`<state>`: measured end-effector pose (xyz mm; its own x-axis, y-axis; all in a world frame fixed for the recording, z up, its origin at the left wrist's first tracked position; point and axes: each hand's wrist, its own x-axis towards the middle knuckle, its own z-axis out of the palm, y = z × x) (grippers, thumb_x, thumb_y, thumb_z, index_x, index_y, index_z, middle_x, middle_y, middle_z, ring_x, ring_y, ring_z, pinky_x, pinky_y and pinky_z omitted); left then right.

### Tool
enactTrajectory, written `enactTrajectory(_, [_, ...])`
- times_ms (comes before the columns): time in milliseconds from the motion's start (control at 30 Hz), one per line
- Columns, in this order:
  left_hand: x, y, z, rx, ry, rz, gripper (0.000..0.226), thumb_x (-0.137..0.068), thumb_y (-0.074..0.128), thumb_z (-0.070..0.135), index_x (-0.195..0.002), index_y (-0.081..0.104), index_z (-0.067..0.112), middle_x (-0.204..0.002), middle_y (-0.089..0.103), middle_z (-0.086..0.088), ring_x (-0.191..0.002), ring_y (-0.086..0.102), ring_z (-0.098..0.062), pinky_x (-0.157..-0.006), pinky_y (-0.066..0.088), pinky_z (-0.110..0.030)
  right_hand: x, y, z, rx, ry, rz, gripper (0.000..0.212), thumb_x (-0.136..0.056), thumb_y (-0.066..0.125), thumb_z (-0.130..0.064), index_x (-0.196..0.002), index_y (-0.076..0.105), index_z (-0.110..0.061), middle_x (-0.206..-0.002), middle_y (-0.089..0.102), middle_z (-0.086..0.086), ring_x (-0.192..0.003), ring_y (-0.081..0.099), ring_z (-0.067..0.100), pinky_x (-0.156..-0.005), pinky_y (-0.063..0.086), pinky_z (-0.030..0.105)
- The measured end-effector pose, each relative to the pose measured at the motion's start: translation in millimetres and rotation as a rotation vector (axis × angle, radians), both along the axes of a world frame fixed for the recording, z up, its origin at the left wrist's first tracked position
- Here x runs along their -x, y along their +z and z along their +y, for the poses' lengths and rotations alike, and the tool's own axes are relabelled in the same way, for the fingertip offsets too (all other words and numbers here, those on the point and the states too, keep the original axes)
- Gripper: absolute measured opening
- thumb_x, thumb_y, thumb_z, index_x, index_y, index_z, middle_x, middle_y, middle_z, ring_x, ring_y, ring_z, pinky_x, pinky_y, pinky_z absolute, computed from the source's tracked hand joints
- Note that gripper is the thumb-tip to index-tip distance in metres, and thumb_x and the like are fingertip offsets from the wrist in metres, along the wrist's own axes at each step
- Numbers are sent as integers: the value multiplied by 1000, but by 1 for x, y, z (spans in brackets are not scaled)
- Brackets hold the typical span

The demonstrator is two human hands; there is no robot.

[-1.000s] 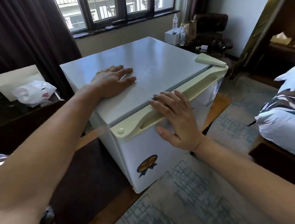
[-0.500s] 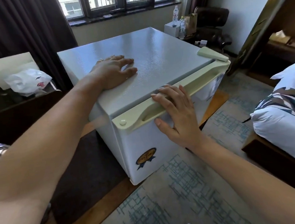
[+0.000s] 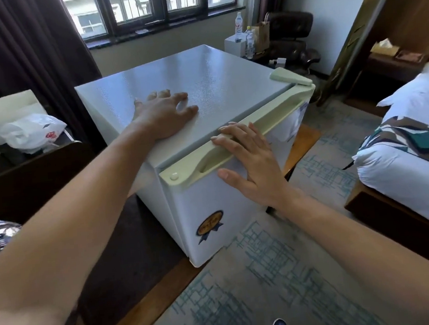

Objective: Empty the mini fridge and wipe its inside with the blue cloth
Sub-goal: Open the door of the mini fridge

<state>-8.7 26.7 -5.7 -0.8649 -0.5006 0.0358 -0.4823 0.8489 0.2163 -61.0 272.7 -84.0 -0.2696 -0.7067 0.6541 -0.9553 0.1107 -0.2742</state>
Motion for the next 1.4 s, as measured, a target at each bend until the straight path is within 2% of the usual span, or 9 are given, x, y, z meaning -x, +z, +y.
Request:
enactTrajectory(233, [-1, -1, -3, -3, -13, -2, 64, -101, 35, 69, -157, 35, 39, -169, 27, -8, -158, 19, -27, -122, 10, -66, -7, 4, 25, 99, -4, -24, 47, -101, 53, -44, -126, 71, -9, -133, 64, 9, -136, 53, 29, -118, 33, 57])
enactTrajectory(433, [2, -4, -10, 11, -17, 8, 63, -100, 33, 71, -156, 35, 43, -169, 28, -8, -157, 22, -30, -122, 16, -66, -21, 6, 79, 63, -12, -189, 58, -107, 39, -51, -140, 62, -9, -155, 52, 10, -154, 35, 26, -124, 30, 53])
enactTrajectory(567, [4, -7, -11, 22, -37, 31, 63, -99, 34, 73, -154, 39, 42, -166, 33, -8, -155, 27, -30, -121, 18, -65, -27, 15, 108, 4, -54, -247, 68, -107, 32, -59, -144, 59, -9, -156, 52, 8, -154, 35, 23, -124, 31, 53])
enactTrajectory(667, [1, -9, -10, 28, -35, 50, 62, -101, 34, 70, -154, 41, 40, -167, 33, -8, -156, 26, -28, -121, 15, -63, -32, 34, 125, -102, -180, -259, 80, -101, 25, -72, -142, 60, -12, -152, 56, 3, -150, 42, 18, -123, 37, 49])
enactTrajectory(867, [2, -11, -11, 36, -46, 64, 61, -101, 33, 70, -153, 42, 38, -165, 35, -9, -154, 30, -30, -121, 21, -60, -55, 83, 153, -572, -486, -198, 104, -85, 11, -87, -155, 45, -19, -164, 40, -1, -155, 30, 11, -124, 21, 27])
enactTrajectory(1000, [1, -10, -9, 39, -46, 79, 59, -103, 35, 66, -152, 45, 35, -164, 37, -9, -153, 31, -31, -120, 22, -59, -56, 99, 171, -799, -625, -116, 107, -85, 11, -87, -162, 27, -15, -169, 29, 3, -158, 24, 15, -125, 23, 32])
enactTrajectory(1133, [0, -12, -12, 36, -52, 84, 61, -101, 32, 69, -152, 45, 36, -164, 38, -9, -152, 34, -32, -119, 24, -58, -46, 84, 184, -920, -783, -77, 123, -75, -2, -90, -164, 6, -5, -173, 12, 14, -161, 9, 25, -130, 9, 38])
enactTrajectory(1233, [-1, -11, -12, 34, -58, 80, 61, -102, 32, 69, -152, 44, 36, -165, 37, -9, -152, 33, -34, -119, 25, -59, -35, 67, 193, -933, -903, -45, 125, -71, -7, -86, -163, 2, -2, -172, 8, 21, -162, 5, 30, -132, 3, 44])
enactTrajectory(1400, [-1, -11, -9, 37, -69, 82, 62, -103, 32, 68, -154, 43, 35, -165, 37, -10, -151, 34, -34, -119, 26, -59, -11, 57, 192, -824, -1091, -10, 106, -94, 24, -78, -161, 13, 3, -167, 22, 26, -159, 17, 35, -131, -1, 50])
